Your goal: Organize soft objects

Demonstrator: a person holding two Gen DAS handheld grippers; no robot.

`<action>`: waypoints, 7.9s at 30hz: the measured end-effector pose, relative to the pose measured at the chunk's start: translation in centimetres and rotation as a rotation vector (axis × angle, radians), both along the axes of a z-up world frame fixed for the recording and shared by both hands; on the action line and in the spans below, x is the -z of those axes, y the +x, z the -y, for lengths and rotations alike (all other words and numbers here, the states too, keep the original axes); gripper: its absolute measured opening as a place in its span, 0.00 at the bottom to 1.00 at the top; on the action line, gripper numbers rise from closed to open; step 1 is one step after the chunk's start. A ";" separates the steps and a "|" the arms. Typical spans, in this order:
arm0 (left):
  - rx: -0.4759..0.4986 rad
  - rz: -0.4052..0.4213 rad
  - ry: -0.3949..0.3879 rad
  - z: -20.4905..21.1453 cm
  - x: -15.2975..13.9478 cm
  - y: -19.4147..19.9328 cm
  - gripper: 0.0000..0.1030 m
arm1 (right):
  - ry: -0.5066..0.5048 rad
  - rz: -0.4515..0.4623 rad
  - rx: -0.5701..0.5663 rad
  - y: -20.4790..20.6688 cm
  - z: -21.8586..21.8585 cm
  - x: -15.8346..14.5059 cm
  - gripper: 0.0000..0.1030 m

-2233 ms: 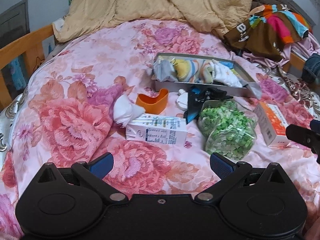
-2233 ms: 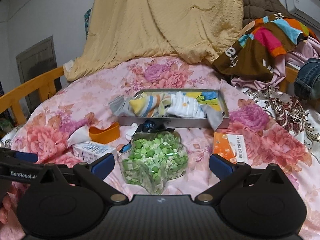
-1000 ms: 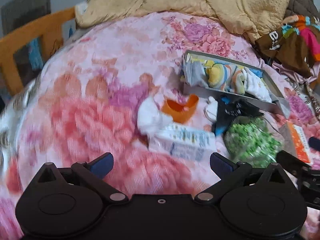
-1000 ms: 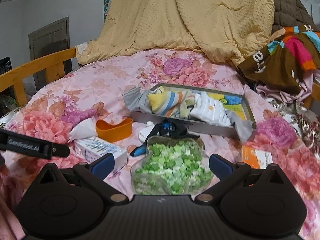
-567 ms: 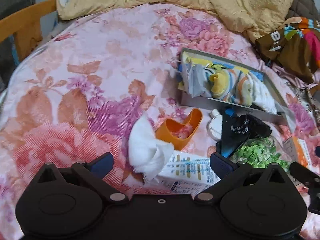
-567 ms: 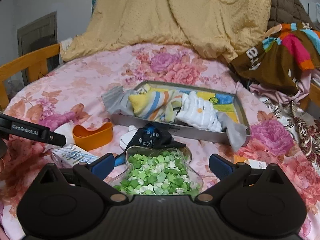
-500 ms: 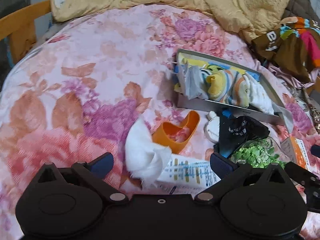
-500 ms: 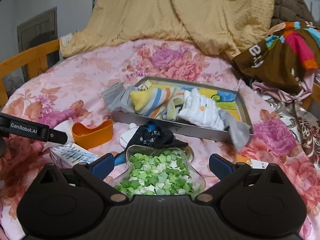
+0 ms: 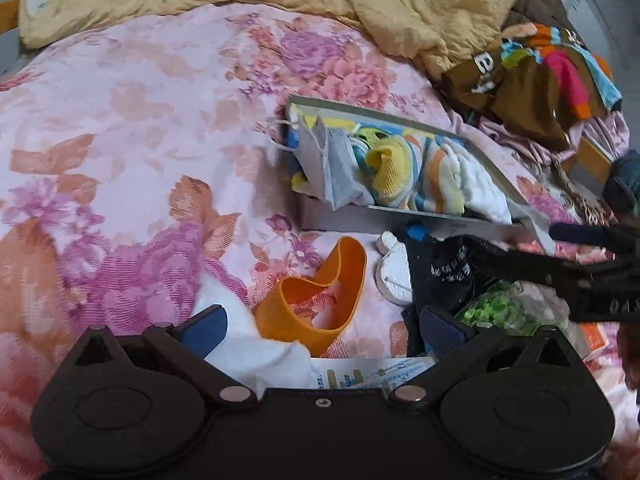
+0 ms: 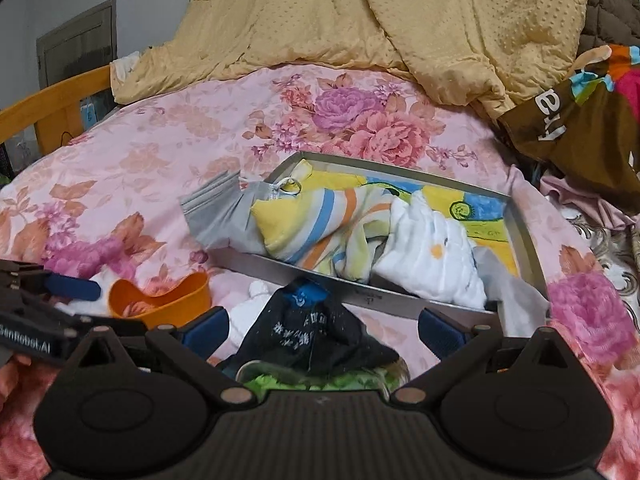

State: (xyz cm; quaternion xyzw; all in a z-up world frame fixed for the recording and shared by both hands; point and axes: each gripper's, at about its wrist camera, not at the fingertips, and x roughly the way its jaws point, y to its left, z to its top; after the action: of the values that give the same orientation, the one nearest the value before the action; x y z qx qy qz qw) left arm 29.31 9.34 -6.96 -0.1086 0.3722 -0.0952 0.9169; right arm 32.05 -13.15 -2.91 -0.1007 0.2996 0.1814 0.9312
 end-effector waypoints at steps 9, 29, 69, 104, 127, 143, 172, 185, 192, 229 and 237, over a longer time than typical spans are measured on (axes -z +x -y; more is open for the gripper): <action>0.055 0.024 0.012 0.5 1.6 1.1 0.88 | -0.041 -0.040 -0.016 2.6 -0.7 1.9 0.99; 0.024 0.051 0.064 0.8 2.4 1.1 0.41 | -0.049 -0.108 -0.041 3.2 -1.2 3.6 0.90; 0.030 0.220 0.047 2.6 -0.7 -1.1 0.29 | -0.106 -0.035 -0.009 1.3 -0.8 0.6 0.05; -0.068 0.298 0.008 13.5 -9.1 11.4 0.29 | 0.246 0.152 0.051 11.6 11.6 -5.0 0.05; 0.008 0.133 0.106 21.6 -3.8 18.6 0.35 | 0.247 0.011 0.215 14.4 16.5 0.2 0.13; -0.013 0.129 0.094 21.3 -4.2 17.6 0.61 | 0.214 0.052 0.247 13.3 17.2 0.1 0.57; -0.165 0.367 0.067 16.3 -12.7 3.6 0.95 | 0.261 0.314 0.248 1.7 16.5 -7.0 0.95; -0.176 0.384 0.061 13.8 -13.2 -4.9 0.99 | 0.259 0.344 0.192 -6.4 14.6 -7.5 0.99; -0.188 0.385 0.067 12.2 -12.8 -8.5 0.99 | 0.264 0.353 0.170 -9.7 13.9 -7.4 0.99; -0.293 0.102 0.106 6.1 -7.2 -17.6 0.99 | 0.139 0.194 -0.003 -17.1 8.4 -3.7 0.99; -0.317 0.023 0.119 5.8 -6.6 -17.1 0.99 | 0.100 0.139 -0.033 -17.0 7.4 -2.8 0.99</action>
State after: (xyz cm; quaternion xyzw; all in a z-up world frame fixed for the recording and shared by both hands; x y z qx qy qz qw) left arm 12.16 3.56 -0.33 -0.1102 0.3449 0.0715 0.9294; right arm 15.09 -20.52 -0.07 -0.0711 0.2232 0.2039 0.9505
